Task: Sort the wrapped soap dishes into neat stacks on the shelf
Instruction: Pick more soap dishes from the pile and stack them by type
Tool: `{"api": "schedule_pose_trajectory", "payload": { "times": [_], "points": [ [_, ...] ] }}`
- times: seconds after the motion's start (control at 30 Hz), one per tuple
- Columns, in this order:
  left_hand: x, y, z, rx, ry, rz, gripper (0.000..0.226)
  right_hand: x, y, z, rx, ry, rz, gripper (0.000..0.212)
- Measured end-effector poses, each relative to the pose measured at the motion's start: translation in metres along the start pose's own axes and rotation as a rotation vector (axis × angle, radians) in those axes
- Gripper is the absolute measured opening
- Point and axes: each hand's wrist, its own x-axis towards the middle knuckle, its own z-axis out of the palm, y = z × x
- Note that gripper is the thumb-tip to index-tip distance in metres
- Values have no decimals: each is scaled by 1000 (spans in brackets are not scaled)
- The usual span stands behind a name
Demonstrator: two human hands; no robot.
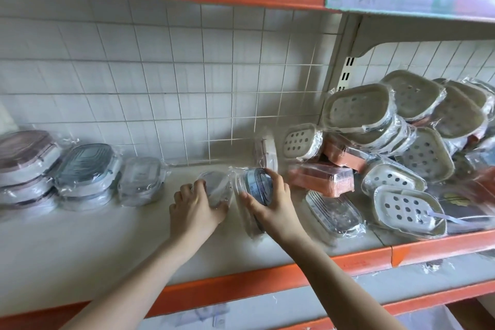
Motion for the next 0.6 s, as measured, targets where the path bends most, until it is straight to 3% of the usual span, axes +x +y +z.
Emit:
{"api": "schedule_pose_trajectory", "payload": {
  "times": [0.2, 0.43, 0.6],
  "points": [
    [-30, -9, -16, 6, 0, -70, 71, 0, -6, 8, -78, -20, 54, 70],
    [-59, -22, -36, 133, 22, -150, 73, -7, -11, 21, -491, -55, 94, 72],
    [-60, -32, -44, 256, 18, -179, 72, -15, -13, 33, -675, -67, 12, 74]
  ]
}}
